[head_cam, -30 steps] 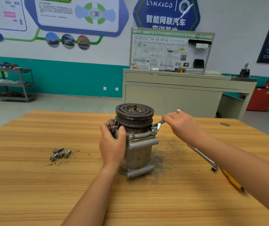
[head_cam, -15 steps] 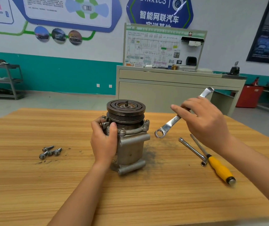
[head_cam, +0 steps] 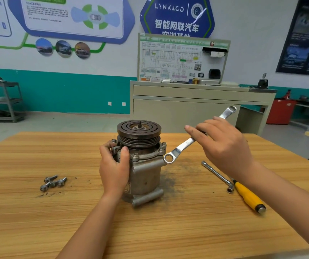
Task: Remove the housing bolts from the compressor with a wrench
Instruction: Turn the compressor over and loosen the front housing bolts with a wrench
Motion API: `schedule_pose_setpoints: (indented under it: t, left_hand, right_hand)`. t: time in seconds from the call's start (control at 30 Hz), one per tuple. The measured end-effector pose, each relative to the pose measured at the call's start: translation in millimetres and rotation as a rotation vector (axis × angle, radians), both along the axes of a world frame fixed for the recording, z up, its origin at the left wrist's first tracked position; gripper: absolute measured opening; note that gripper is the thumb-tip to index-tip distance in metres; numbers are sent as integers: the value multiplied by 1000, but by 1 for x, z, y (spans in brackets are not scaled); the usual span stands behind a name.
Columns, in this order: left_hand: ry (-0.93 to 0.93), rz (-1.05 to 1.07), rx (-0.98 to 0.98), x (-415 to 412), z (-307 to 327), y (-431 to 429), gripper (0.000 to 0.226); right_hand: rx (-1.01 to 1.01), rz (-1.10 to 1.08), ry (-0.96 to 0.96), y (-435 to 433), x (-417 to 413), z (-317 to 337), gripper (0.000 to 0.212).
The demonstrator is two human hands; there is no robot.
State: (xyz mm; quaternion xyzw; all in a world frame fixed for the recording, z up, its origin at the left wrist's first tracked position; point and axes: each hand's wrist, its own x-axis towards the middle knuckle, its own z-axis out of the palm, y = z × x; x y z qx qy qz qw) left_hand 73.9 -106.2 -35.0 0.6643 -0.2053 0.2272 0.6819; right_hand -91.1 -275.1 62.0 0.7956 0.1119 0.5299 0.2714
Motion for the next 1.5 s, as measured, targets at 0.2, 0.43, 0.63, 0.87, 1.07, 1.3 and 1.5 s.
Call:
schedule_pose_setpoints:
  t: [0.2, 0.43, 0.63, 0.87, 1.07, 1.3, 1.5]
  left_hand:
    - [19, -6, -16, 0, 1, 0, 35]
    - [12, -12, -4, 1, 0, 0, 34]
    - [1, -15, -9, 1, 0, 0, 32]
    - [10, -19, -8, 0, 1, 0, 34]
    - [18, 31, -37, 0, 0, -5, 34]
    - [-23, 37, -41, 3, 0, -10, 30]
    - [-28, 21, -52, 5, -2, -10, 29]
  right_hand:
    - [98, -124, 22, 5, -5, 3, 11]
    - [815, -12, 358, 11, -12, 2, 17]
    - [1620, 478, 527, 19, -13, 3, 38]
    - [1520, 389, 507, 27, -6, -22, 58]
    - [732, -340, 472, 23, -8, -22, 30]
    - [498, -486, 623, 25, 3, -19, 40]
    - [188, -581, 611, 40, 8, -10, 62]
